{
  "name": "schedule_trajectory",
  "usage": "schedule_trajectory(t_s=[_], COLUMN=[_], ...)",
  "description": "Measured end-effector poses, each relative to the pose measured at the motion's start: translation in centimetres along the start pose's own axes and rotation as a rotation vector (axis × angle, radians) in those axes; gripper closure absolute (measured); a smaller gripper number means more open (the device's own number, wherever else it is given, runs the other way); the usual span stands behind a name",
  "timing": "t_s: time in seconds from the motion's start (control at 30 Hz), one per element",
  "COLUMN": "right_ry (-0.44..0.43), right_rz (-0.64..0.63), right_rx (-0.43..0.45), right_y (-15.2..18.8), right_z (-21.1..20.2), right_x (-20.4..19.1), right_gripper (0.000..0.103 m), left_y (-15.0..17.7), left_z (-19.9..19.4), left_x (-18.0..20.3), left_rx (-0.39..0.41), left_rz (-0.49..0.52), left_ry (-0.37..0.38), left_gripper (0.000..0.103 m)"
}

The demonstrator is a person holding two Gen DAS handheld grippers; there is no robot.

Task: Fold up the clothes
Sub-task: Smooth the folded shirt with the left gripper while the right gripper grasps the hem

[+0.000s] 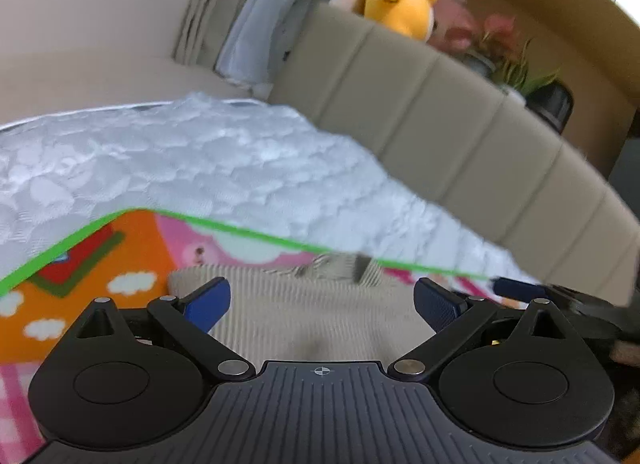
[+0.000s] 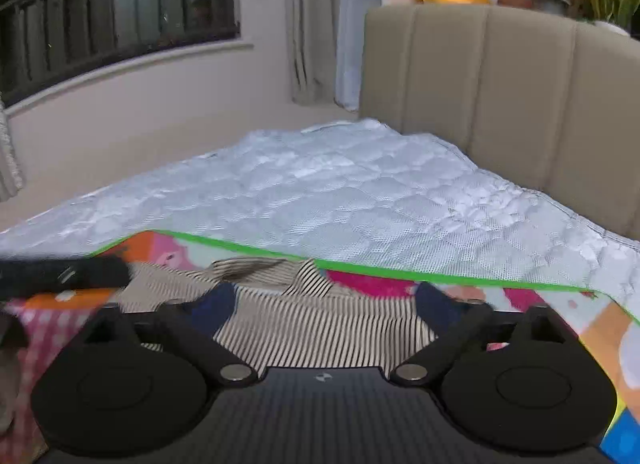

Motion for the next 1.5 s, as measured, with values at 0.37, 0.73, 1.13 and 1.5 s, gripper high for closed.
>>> schedule_trajectory(t_s=[0.37,0.73,1.13,1.5], right_ry=[0.008,-0.056,0.007,-0.182], right_rz=[0.018,-0.031,-0.087,-0.081], right_rx=[-0.144,-0.05,-0.146,-0.096], right_y=[3.7,-2.4,-1.9,0.1], right_z=[0.6,0.4,10.1,-8.2], right_x=[2.8,-0.9,-6.1,-0.4], right_gripper=[0.03,0.046,0.098,0.099], left_y=[0.8,-0.1,0.1,-1.8], left_z=[0.8,-2.4,-2.1,-5.8], left_x=[-3.0,-3.1,-3.2,-5.1], left_rx=[-0.121,-0.188,-0.196,-0.042], left_rz=[-0.102,-0.037,-0.039,-0.203], left_ry=[-0.113,-0.4,-0.347,-0.238], left_gripper=[0.002,0.0,0.0,0.0])
Point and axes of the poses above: each gripper's, at about its wrist camera, not at the fingertips, and z roughly the way its jaws point, x to its right, y to its underside, the point moved 2 cm from there along z, roughly the way its jaws point, and after that the axes turned 13 degrees about y, right-handed, at the moved point
